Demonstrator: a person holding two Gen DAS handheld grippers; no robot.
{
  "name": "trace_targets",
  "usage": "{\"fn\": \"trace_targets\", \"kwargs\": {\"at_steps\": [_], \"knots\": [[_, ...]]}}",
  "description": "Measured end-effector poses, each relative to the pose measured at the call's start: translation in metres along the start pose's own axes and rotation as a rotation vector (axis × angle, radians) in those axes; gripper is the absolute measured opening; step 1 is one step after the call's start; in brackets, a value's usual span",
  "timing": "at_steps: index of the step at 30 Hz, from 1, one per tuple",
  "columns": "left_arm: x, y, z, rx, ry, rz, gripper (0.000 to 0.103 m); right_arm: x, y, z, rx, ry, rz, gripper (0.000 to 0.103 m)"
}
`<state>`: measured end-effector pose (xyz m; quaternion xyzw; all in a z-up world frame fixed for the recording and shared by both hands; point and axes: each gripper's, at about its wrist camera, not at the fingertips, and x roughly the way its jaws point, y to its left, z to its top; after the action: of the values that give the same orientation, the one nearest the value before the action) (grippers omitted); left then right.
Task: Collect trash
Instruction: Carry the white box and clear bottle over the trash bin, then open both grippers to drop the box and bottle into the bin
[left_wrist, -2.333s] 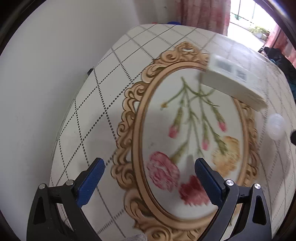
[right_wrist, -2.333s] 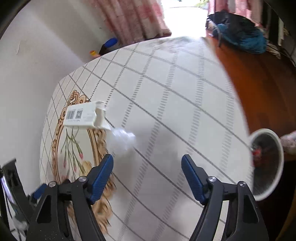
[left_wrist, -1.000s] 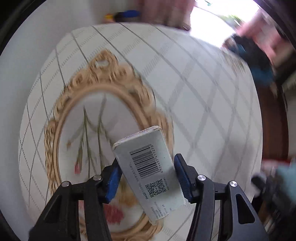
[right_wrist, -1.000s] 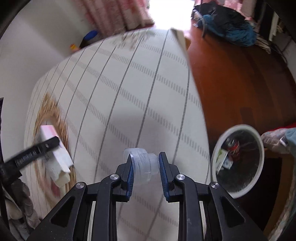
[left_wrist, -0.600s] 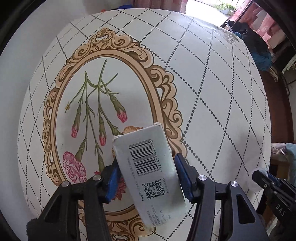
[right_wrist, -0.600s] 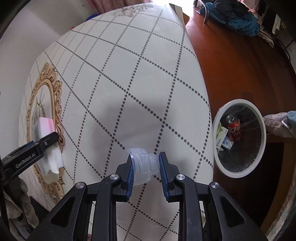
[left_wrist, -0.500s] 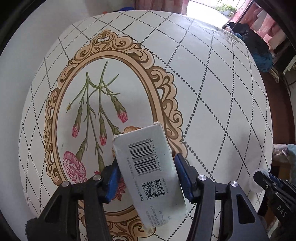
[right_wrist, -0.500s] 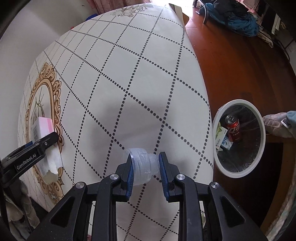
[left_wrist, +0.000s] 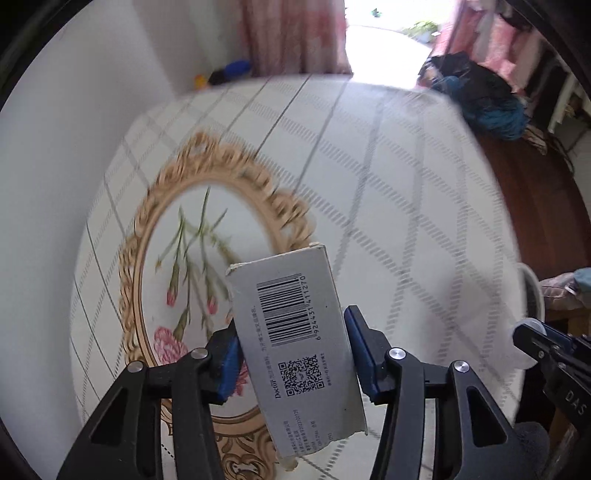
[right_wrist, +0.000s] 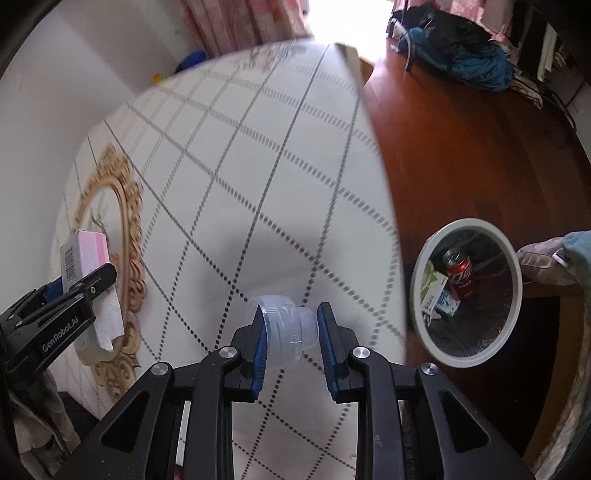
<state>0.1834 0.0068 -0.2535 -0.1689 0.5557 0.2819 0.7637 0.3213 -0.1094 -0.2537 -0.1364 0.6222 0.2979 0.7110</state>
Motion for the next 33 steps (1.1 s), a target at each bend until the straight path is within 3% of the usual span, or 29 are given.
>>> {"fn": "trace_targets", "kwargs": {"at_steps": [7, 11, 15, 22, 24, 28, 32, 33], "knots": [[-0.091, -0.074, 0.036, 0.104, -0.138, -0.131, 0.048, -0.071, -0.059, -0.004, 0.065, -0.134, 0.016, 0.027], [-0.114, -0.129, 0.049, 0.179, -0.17, -0.23, 0.048, -0.11, -0.112, -0.011, 0.136, -0.201, -0.001, 0.027], [-0.113, -0.183, 0.06, 0.256, -0.162, -0.3, 0.048, -0.133, -0.169, -0.018, 0.217, -0.239, -0.031, 0.027], [-0.074, -0.282, 0.06, 0.369, -0.051, -0.395, 0.048, -0.117, -0.272, -0.04, 0.372, -0.203, -0.082, 0.027], [-0.05, -0.304, 0.06, 0.384, 0.02, -0.434, 0.048, -0.1, -0.298, -0.047, 0.408, -0.173, -0.096, 0.027], [-0.006, -0.341, 0.06, 0.398, 0.162, -0.488, 0.05, -0.065, -0.329, -0.059, 0.451, -0.115, -0.095, 0.027], [0.032, -0.361, 0.064, 0.399, 0.27, -0.481, 0.051, -0.025, -0.348, -0.066, 0.484, -0.055, -0.074, 0.027], [0.042, -0.364, 0.065, 0.401, 0.293, -0.467, 0.059, -0.017, -0.351, -0.067, 0.488, -0.046, -0.069, 0.027]]}}
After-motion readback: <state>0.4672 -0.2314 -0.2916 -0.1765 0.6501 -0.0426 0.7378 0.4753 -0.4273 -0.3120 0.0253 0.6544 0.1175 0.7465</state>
